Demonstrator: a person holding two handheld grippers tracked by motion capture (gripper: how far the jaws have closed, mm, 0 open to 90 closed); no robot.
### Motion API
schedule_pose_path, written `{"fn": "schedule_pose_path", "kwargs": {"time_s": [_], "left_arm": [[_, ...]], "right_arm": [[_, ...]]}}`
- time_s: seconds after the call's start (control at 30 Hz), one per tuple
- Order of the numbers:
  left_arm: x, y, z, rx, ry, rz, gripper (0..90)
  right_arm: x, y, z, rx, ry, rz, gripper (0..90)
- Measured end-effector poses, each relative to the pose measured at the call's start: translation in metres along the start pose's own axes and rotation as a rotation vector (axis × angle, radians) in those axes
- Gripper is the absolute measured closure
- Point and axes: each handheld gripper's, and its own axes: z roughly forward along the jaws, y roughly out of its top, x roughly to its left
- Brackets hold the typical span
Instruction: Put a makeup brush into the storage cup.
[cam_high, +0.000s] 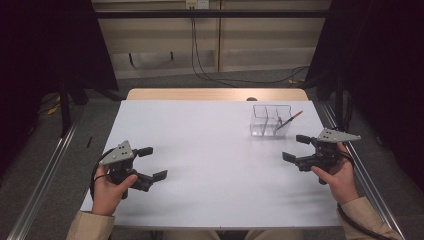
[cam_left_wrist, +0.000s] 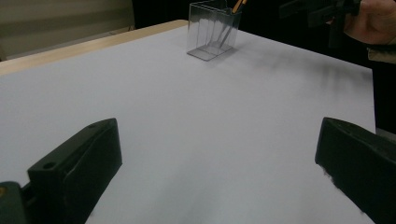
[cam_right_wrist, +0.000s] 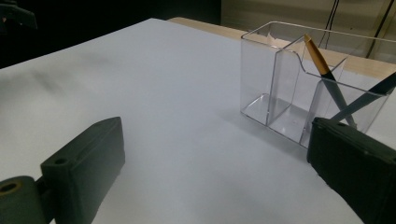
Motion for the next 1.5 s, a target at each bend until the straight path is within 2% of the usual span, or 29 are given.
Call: {"fn": "schedule_pose_path", "kwargs": {"time_s": [0.4,0.8,1.0,1.2,1.5], "left_arm": [[0.0,-0.001,0.0,-0.003,0.003,-0.004,0.4],[0.0,0.0,-0.001,0.002,0.007,0.003,0.4],[0.0,-0.001,-0.002,0.0,0.004,0.004,0.4],[-0.001,-0.002,-0.002,-0.003,0.007,-0.003,0.4],[-0.003,-0.002,-0.005,0.0,0.014,0.003,0.4]], "right_arm": [[0.005,-0.006,-0.007,-0.002,0.003,-0.005,3.9],[0.006,-0.017,-0.016,0.008,-0.005,0.005,3.9],[0.01,-0.021,-0.016,0.024,-0.005,-0.006,3.9],[0.015,-0.022,-0.015,0.028,-0.001,-0.02,3.9],[0.015,-0.019,-0.017,0.012,0.008,-0.023,3.8]]}}
